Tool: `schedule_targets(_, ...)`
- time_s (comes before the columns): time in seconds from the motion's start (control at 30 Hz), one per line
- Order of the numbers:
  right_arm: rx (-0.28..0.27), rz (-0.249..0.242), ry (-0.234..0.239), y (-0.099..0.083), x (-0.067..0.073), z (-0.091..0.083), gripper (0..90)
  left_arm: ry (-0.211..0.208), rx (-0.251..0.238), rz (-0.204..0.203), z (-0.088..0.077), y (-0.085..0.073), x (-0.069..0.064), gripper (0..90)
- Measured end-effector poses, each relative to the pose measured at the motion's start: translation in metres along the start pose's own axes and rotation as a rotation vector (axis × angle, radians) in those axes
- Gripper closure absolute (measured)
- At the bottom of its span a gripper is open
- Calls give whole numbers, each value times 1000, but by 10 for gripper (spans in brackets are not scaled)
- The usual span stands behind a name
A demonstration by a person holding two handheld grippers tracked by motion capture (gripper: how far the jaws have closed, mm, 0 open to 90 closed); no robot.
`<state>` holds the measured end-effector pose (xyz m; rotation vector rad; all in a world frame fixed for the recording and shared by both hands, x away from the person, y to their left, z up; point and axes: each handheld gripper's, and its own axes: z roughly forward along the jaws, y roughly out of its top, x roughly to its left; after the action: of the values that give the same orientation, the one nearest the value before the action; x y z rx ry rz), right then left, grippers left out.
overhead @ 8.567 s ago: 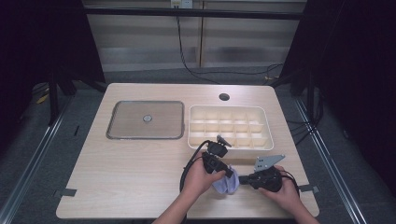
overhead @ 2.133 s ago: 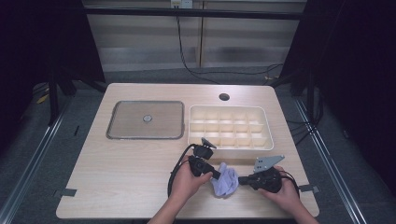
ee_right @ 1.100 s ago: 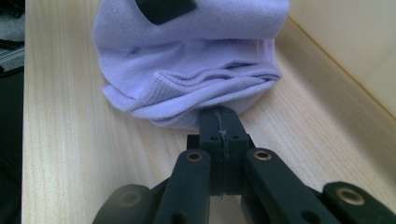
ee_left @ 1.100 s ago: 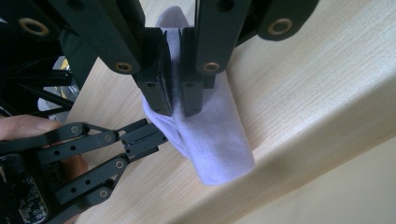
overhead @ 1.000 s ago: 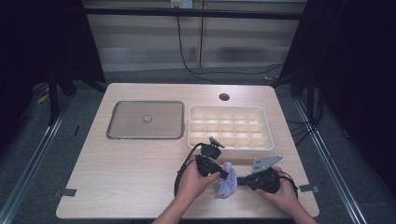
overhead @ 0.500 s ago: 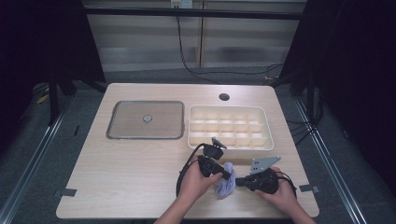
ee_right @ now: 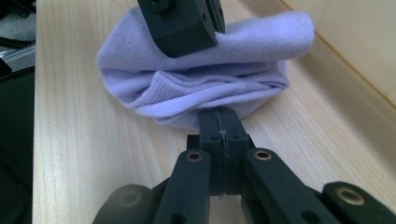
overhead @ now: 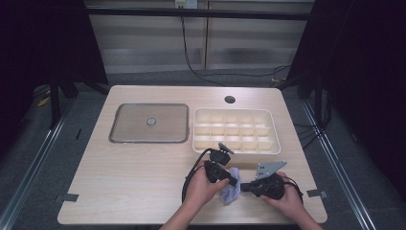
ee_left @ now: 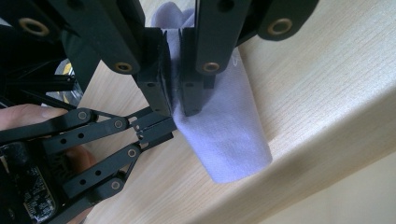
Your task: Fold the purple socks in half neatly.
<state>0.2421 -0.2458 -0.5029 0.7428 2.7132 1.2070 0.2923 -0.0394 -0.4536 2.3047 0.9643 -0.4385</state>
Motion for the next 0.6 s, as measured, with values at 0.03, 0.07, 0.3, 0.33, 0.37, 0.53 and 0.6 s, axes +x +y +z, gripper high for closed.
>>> schedule_targets(0.03, 1, 2, 2, 0, 0, 0, 900, -2, -1, 0, 0, 0, 0, 842)
schedule_targets(0.07, -2, 0, 3, 0, 0, 0, 900, 0, 2, 3, 1, 0, 0, 842)
schedule_targets(0.3, 2, -5, 14, 1, 3, 2, 900, -8, 0, -2, 3, -2, 0, 842)
schedule_targets(0.33, 2, -7, 13, 1, 3, 2, 900, -6, 0, -2, 3, -2, 1, 842)
schedule_targets(0.37, 1, -5, 15, 1, 3, 2, 900, -8, 4, 0, 2, -2, 1, 841)
schedule_targets(0.53, 4, -8, 21, 2, 4, 3, 900, -3, 6, 1, 4, -2, 0, 842)
schedule_targets(0.6, 3, -11, 22, 2, 5, 3, 900, -3, 6, 2, 5, -3, 0, 842)
